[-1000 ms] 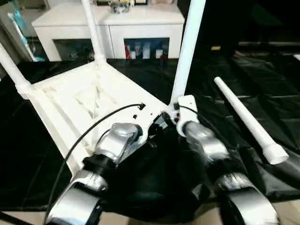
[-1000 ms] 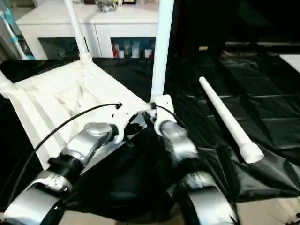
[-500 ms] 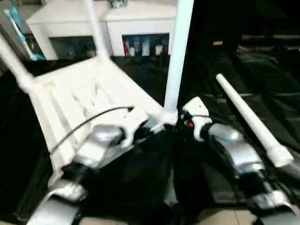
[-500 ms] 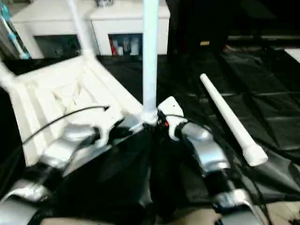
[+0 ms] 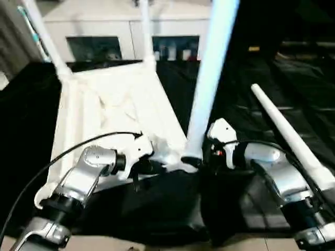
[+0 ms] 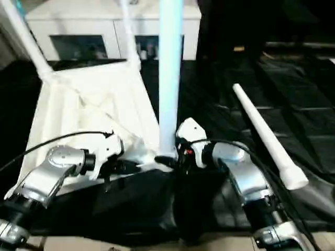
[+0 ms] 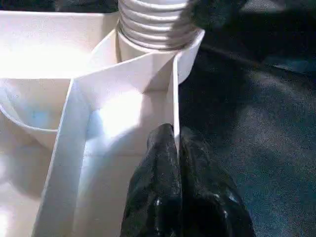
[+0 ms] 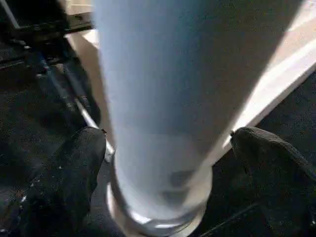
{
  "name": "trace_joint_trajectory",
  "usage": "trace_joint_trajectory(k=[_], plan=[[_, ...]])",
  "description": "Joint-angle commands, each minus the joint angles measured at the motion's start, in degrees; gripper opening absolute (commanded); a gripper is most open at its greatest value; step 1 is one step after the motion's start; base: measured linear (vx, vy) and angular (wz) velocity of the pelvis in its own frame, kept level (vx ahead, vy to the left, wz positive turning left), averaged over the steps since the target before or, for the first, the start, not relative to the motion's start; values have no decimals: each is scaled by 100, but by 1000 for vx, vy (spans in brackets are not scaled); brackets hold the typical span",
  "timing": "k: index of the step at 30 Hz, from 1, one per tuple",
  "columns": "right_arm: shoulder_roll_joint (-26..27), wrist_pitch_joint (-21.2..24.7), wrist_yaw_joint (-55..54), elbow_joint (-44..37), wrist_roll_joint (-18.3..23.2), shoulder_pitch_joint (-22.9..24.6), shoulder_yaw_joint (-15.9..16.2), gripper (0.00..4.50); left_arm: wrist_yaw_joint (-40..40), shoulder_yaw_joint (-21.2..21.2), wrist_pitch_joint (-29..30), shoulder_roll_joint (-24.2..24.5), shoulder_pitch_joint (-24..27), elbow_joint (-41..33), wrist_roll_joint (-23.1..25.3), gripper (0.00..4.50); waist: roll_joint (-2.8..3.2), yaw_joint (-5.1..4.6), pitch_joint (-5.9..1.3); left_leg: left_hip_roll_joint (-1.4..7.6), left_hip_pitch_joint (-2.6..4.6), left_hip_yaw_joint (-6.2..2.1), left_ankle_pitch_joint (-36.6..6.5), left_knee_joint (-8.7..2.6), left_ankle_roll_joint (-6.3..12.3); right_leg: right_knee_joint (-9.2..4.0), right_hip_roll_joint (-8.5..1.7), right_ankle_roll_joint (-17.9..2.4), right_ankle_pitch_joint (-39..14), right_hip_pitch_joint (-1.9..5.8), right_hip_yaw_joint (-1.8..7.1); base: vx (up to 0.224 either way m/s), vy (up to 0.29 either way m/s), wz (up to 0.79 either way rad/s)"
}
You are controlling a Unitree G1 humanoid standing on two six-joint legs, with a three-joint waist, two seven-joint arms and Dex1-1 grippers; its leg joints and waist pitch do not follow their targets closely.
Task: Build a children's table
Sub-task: Rotate leg to tighten
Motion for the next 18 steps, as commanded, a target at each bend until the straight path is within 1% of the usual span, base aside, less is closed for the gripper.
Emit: trace_joint_trajectory(k=[1, 3, 6, 7, 8, 9, 11, 12, 13, 16, 17, 18], plan=[[-28, -78, 131, -51, 74, 15, 0, 446, -158, -79, -19, -30, 6, -177, -123, 0, -57, -12, -348, 226, 28, -44, -378, -337, 535, -290, -363, -1490, 347, 346, 278, 0, 0, 0], [-32, -115, 176, 19, 42, 20, 46, 419, -161, -73, -32, -20, -2, -161, -103, 0, -62, -5, -356, 222, 26, -45, -300, -326, 560, -277, -366, -1507, 461, 353, 278, 0, 0, 0], [-60, -179, 194, 108, -8, 31, 96, 399, -155, -75, -25, -19, -17, -154, -96, 0, -67, -5, -365, 211, 20, -43, -220, -308, 604, -264, -361, -1547, 574, 359, 273, 0, 0, 0], [-45, -182, 194, 153, 4, 25, 76, 399, -157, -77, -19, -21, -24, -153, -100, 0, -63, -3, -364, 211, 17, -44, -216, -305, 619, -259, -361, -1549, 585, 360, 272, 0, 0, 0], [-27, -193, 188, 209, 13, 14, 56, 372, -166, -84, -13, -24, -32, -152, -105, 0, -53, -1, -366, 212, 19, -46, -217, -303, 620, -260, -363, -1550, 575, 360, 270, 0, 0, 0], [37, -197, 148, 316, 52, -8, -2, 368, -165, -92, -16, -34, -45, -142, -105, 0, -59, -2, -370, 213, 23, -45, -211, -300, 622, -258, -359, -1558, 579, 360, 269, 0, 0, 0], [69, -197, 135, 362, 68, -18, -19, 364, -165, -94, -4, -38, -48, -137, -109, 0, -62, -4, -369, 210, 21, -42, -225, -297, 623, -258, -358, -1581, 562, 360, 268, 0, 0, 0], [102, -223, 133, 428, 54, -29, -21, 353, -166, -100, -9, -40, -57, -127, -103, 0, -55, 0, -377, 209, 22, -43, -210, -289, 624, -252, -361, -1595, 591, 362, 268, 0, 0, 0], [114, -259, 130, 482, 22, -35, -10, 328, -168, -100, -4, -44, -63, -124, -105, 0, -57, 2, -376, 210, 19, -45, -208, -290, 625, -251, -358, -1598, 593, 364, 265, 0, 0, 0], [115, -300, 102, 546, -11, -57, 12, 318, -182, -106, -11, -46, -77, -109, -104, 0, -58, 2, -380, 212, 26, -48, -176, -285, 634, -239, -351, -1601, 611, 361, 260, 0, 0, 0], [117, -304, 101, 550, -12, -58, 12, 307, -184, -106, -9, -45, -78, -107, -104, 0, -57, 4, -382, 211, 25, -48, -168, -281, 641, -237, -354, -1606, 630, 363, 262, 0, 0, 0], [119, -307, 100, 553, -12, -60, 13, 285, -185, -106, -7, -44, -79, -106, -103, 0, -60, 3, -380, 210, 20, -47, -168, -279, 646, -236, -353, -1609, 640, 366, 262, 0, 0, 0]])
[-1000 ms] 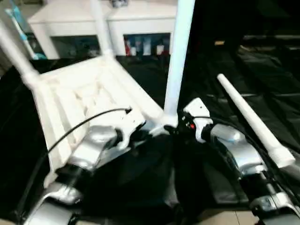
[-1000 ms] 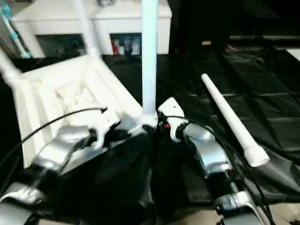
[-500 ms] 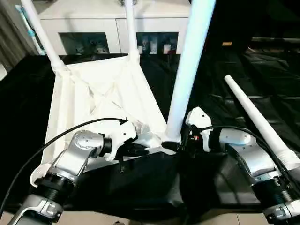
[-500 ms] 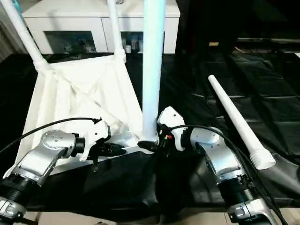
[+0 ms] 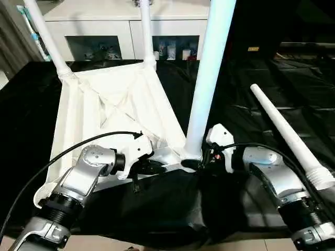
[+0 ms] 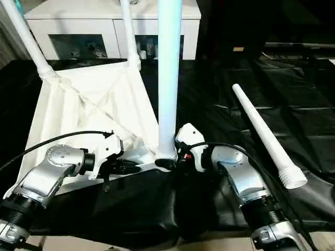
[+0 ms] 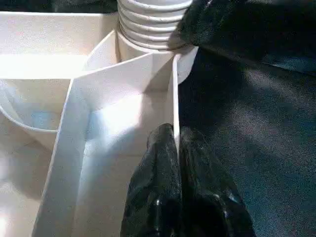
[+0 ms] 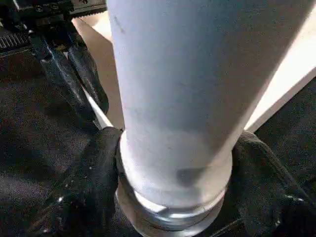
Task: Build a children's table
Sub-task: Rotate leg to tighten
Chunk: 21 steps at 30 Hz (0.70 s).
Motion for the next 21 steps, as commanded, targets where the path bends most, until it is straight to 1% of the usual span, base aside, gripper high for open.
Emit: trace_joint_trajectory(k=[1, 4, 5, 7, 9, 11, 14, 15, 16, 17, 18, 19, 20, 21], plan=[[7, -58, 1, 54, -15, -48, -29, 285, -183, -104, -18, -41, -81, -87, -99, 0, -52, 4, -385, 208, 23, -46, -167, -302, 647, -255, -356, -1609, 640, 367, 262, 0, 0, 0], [18, -87, -3, 85, -31, -54, -25, 272, -189, -105, -15, -33, -87, -72, -94, 0, -52, 6, -383, 207, 24, -45, -191, -298, 651, -255, -354, -1608, 595, 363, 261, 0, 0, 0], [26, -103, 5, 111, -36, -60, -26, 272, -193, -104, -19, -28, -90, -66, -93, 0, -64, 4, -380, 206, 20, -44, -223, -299, 642, -258, -354, -1603, 540, 365, 261, 0, 0, 0], [32, -147, 9, 155, -47, -68, -22, 272, -200, -105, -19, -18, -90, -63, -90, 0, -49, 6, -374, 209, 19, -47, -284, -302, 609, -264, -360, -1595, 434, 359, 262, 0, 0, 0], [36, -196, 13, 210, -58, -73, -11, 270, -197, -102, -13, -17, -93, -55, -89, 0, -54, 2, -367, 209, 21, -44, -384, -305, 562, -276, -361, -1582, 297, 357, 264, 0, 0, 0], [58, -236, -30, 265, -79, -69, -9, 270, -187, -93, 13, -19, -86, -65, -99, 0, -47, -3, -362, 212, 29, -48, -474, -314, 493, -284, -357, -1559, 170, 352, 266, 0, 0, 0], [220, -220, -322, 408, -56, -56, -127, 270, -25, -76, 56, -78, -108, 40, -41, 0, -46, -15, -360, 204, 23, -46, -483, -313, 464, -282, -355, -1561, 181, 353, 271, 0, 0, 0], [279, -200, -427, 469, -43, -64, -173, 270, 44, -73, 73, -98, -123, 88, -9, 0, -50, -20, -354, 197, 25, -43, -518, -318, 444, -296, -353, -1544, 110, 348, 271, 0, 0, 0], [391, -191, -635, 608, -27, -94, -263, 270, 136, -62, 88, -139, -152, 170, 22, 0, -50, -27, -348, 194, 27, -46, -585, -328, 400, -307, -357, -1518, -32, 347, 271, 0, 0, 0], [648, -209, -1180, 923, -82, -153, -392, 270, 467, 15, 161, -320, -250, 412, 68, 0, -52, -42, -335, 187, 27, -48, -689, -344, 317, -342, -367, -1477, -280, 348, 267, 0, 0, 0], [721, -212, -1329, 1005, -98, -169, -424, 270, 565, 39, 180, -376, -282, 486, 78, 0, -46, -61, -320, 179, 22, -46, -762, -353, 271, -363, -366, -1447, -461, 335, 267, 0, 0, 0], [939, -220, -1768, 1219, -150, -214, -501, 270, 824, 97, 222, -547, -377, 691, 101, 0, -50, -78, -306, 176, 45, -46, -939, -371, 166, -405, -375, -1350, -877, 322, 267, 0, 0, 0], [957, -215, -1805, 1230, -154, -218, -507, 270, 848, 99, 225, -561, -385, 706, 105, 0, -64, -88, -304, 178, 44, -68, -1028, -389, 83, -428, -388, -1253, -1155, 351, 265, -59, -6, -3], [1048, -188, -1990, 1291, -171, -240, -536, 270, 966, 110, 239, -633, -427, 781, 130, 0, -69, -104, -306, 181, 30, -67, -1017, -391, 75, -434, -389, -1216, -1194, 353, 273, 0, 0, 0]])
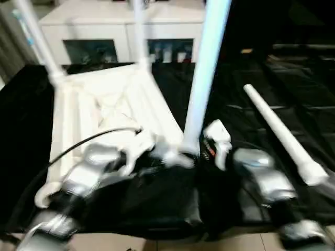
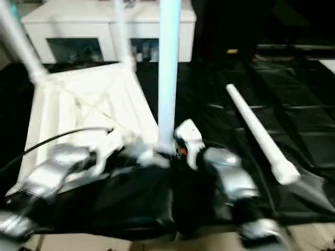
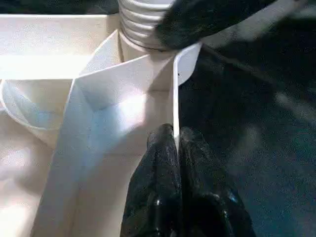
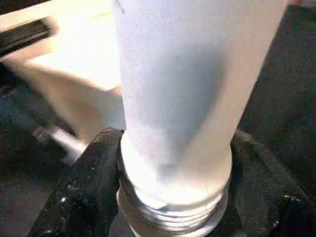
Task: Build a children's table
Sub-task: Rotate leg to tighten
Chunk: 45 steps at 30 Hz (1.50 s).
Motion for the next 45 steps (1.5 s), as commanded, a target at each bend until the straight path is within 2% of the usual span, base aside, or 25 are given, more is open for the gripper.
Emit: trace_joint_trajectory(k=[1, 4, 6, 8, 12, 13, 16, 20, 22, 25, 26, 31, 33, 37, 39, 41, 42, 44, 45], plan=[[129, 144, -425, 255, -86, -14, -66, 270, 149, 18, 15, -144, -19, 134, -60, 0, -48, 19, -305, 178, 21, -60, -1030, -429, 123, -510, -382, -1146, -1227, 307, 271, 0, 0, 0], [660, 294, -1480, 654, -191, -234, -206, 270, 1151, 169, 239, -671, -373, 705, 83, 0, -51, -33, -291, 157, 36, -58, -1110, -446, 51, -541, -364, -1106, -1439, 286, 267, 0, 0, 0], [816, 340, -1893, 842, -273, -341, -248, 270, 1566, 267, 363, -873, -501, 911, 102, 0, -40, -13, -294, 157, 53, -66, -1174, -442, 32, -571, -388, -1048, -1644, 276, 267, 0, 0, 0], [1025, 390, -2529, 1235, -431, -556, -304, 270, 2108, 408, 533, -1177, -693, 1208, 93, 0, -43, -24, -290, 149, 46, -55, -1153, -441, 46, -579, -375, -1046, -1628, 260, 272, 0, 0, 0], [1166, 323, -2847, 1598, -473, -755, -368, 270, 2360, 480, 482, -1386, -817, 1444, 97, 0, -54, 6, -321, 157, 13, -69, -1004, -439, 139, -549, -384, -1024, -1320, 294, 264, 0, 0, 0], [1196, 313, -2887, 1678, -478, -803, -371, 270, 2392, 479, 464, -1429, -840, 1487, 100, 0, -61, 3, -329, 149, 4, -67, -883, -436, 202, -532, -379, -1081, -1094, 300, 253, 0, 0, 0], [1291, 211, -2890, 1913, -522, -960, -373, 270, 2428, 471, 384, -1536, -894, 1604, 125, 0, -44, -1, -337, 151, -1, -60, -859, -429, 274, -522, -384, -1145, -935, 305, 251, 0, 0, 0], [1347, 110, -2845, 2019, -430, -1016, -500, 270, 2377, 458, 321, -1497, -896, 1659, 176, 0, -47, -5, -327, 165, 17, -58, -961, -453, 336, -553, -400, -1148, -1034, 308, 244, 0, 0, 0], [1355, 93, -2851, 2053, -421, -1033, -527, 325, 2368, 455, 312, -1486, -895, 1668, 182, 0, -45, -11, -326, 167, 19, -58, -1003, -460, 325, -564, -401, -1126, -1133, 307, 243, 0, 0, 0], [1337, 43, -2750, 2062, -361, -1049, -581, 345, 2256, 429, 288, -1411, -838, 1593, 179, 0, -51, -31, -299, 168, 17, -66, -1226, -492, 279, -600, -408, -1043, -1489, 301, 246, 0, 0, 0], [1299, 11, -2704, 2021, -334, -1050, -607, 367, 2138, 386, 237, -1347, -789, 1532, 186, 0, -36, -35, -302, 168, 12, -79, -1253, -501, 249, -607, -415, -992, -1590, 311, 244, 0, 0, 0], [1075, -58, -2511, 1919, -256, -1061, -684, 395, 1830, 327, 158, -1168, -634, 1352, 155, 0, -36, -63, -315, 175, 23, -66, -1180, -498, 272, -602, -408, -1021, -1442, 304, 254, 0, 0, 0], [992, -70, -2454, 1852, -248, -1041, -695, 419, 1735, 301, 98, -1111, -604, 1314, 158, 0, -33, -52, -327, 173, 13, -61, -974, -485, 327, -581, -402, -1097, -1147, 316, 249, 0, 0, 0], [611, -109, -1471, 1208, -34, -704, -683, 447, 1346, 297, -20, -925, -498, 1139, 99, 0, -50, 1, -340, 191, 2, -49, -746, -463, 510, -543, -400, -1181, -730, 344, 249, 0, 0, 0], [585, -107, -1391, 1151, -10, -674, -682, 447, 1320, 301, -22, -913, -493, 1129, 90, 0, -49, -6, -344, 187, 1, -49, -689, -464, 521, -520, -391, -1244, -609, 338, 241, 0, 0, 0], [283, -137, -946, 729, 111, -425, -700, 447, 1129, 271, -118, -767, -423, 1028, 67, 0, -29, -9, -346, 197, 4, -51, -691, -457, 522, -518, -389, -1268, -567, 339, 240, 0, 0, 0], [52, -153, -533, 480, 157, -270, -616, 447, 983, 255, -162, -673, -370, 934, 42, 0, -39, 1, -356, 214, 7, -55, -627, -448, 572, -500, -391, -1262, -400, 340, 248, 0, 0, 0], [-263, -216, -5, 198, 166, -86, -464, 447, 786, 238, -209, -551, -299, 802, 3, 0, -23, 13, -359, 206, -11, -48, -597, -426, 650, -491, -386, -1285, -229, 357, 244, 0, 0, 0], [-373, -267, 162, 136, 152, -39, -411, 447, 684, 224, -260, -497, -267, 737, -9, 0, -38, 9, -361, 192, -26, -43, -566, -419, 683, -489, -379, -1300, -186, 357, 238, 0, 0, 0]])
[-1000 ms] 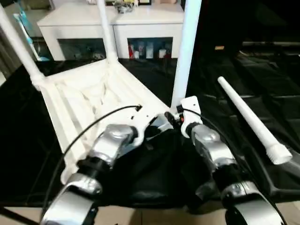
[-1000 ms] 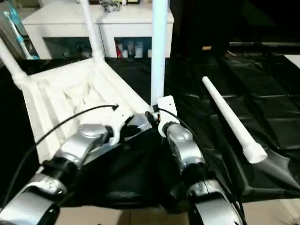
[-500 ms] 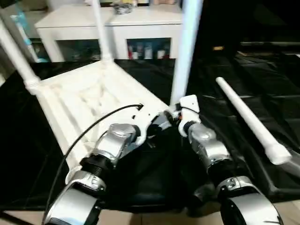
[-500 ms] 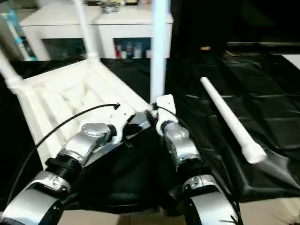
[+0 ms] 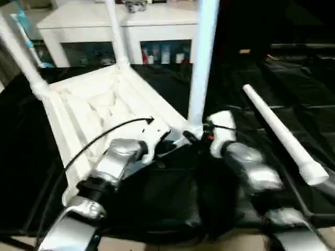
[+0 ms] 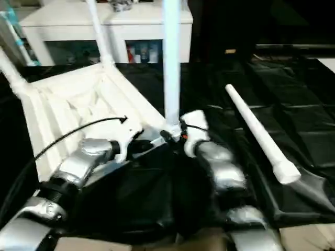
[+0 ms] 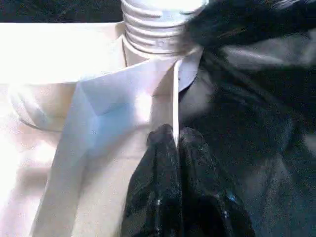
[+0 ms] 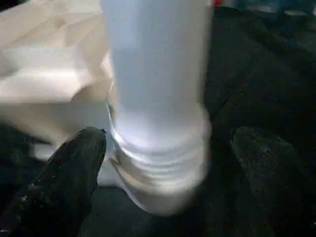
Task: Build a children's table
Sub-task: Rotate leg to tighten
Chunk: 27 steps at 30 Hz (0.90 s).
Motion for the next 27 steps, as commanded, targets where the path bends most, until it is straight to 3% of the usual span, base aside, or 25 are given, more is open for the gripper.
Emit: trace_joint_trajectory(k=[1, 3, 6, 9, 13, 18, 23, 27], plan=[[-107, -137, 457, -235, 66, 66, 124, 447, -268, -19, -192, 87, 165, -60, -109, 0, -93, 20, -307, 191, -13, -41, -655, -341, 650, -392, -378, -1340, -296, 328, 250, 0, 0, 0], [-220, -129, 773, -390, 159, 140, 130, 447, -535, -44, -234, 180, 254, -253, -171, 0, -106, -5, -299, 185, -42, -43, -720, -344, 637, -399, -383, -1341, -449, 343, 247, 0, 0, 0], [-376, -143, 1296, -590, 262, 217, 199, 447, -919, -116, -235, 336, 387, -542, -266, 0, -89, -6, -301, 215, -13, -50, -794, -352, 655, -406, -383, -1339, -587, 315, 248, 0, 0, 0], [-353, -199, 1352, -494, 265, 152, 234, 447, -967, -146, -230, 373, 411, -603, -270, 0, -64, 22, -315, 235, 33, -37, -639, -337, 662, -362, -356, -1507, -226, 260, 256, 0, 0, 0], [-206, -326, 1508, -205, 224, -8, 316, 447, -1055, -181, -224, 410, 443, -689, -304, 0, -82, 54, -323, 224, 0, -41, -574, -328, 674, -323, -376, -1563, 12, 297, 250, 0, 0, 0], [-111, -471, 1492, 163, 22, -221, 424, 447, -1112, -168, -148, 408, 478, -797, -268, 0, -87, 113, -341, 219, 10, -29, -379, -303, 706, -294, -373, -1575, 172, 294, 251, 0, 0, 0], [-5, -524, 1548, 361, 119, -367, 359, 447, -1104, -176, -115, 436, 494, -821, -273, 0, -85, 136, -350, 220, 4, -31, -324, -289, 762, -270, -376, -1593, 300, 297, 244, 0, 0, 0], [31, -665, 1565, 577, 103, -440, 325, 409, -1131, -169, -97, 476, 497, -832, -246, 0, -76, 138, -347, 225, 4, -32, -369, -294, 734, -273, -375, -1601, 224, 293, 239, 0, 0, 0]])
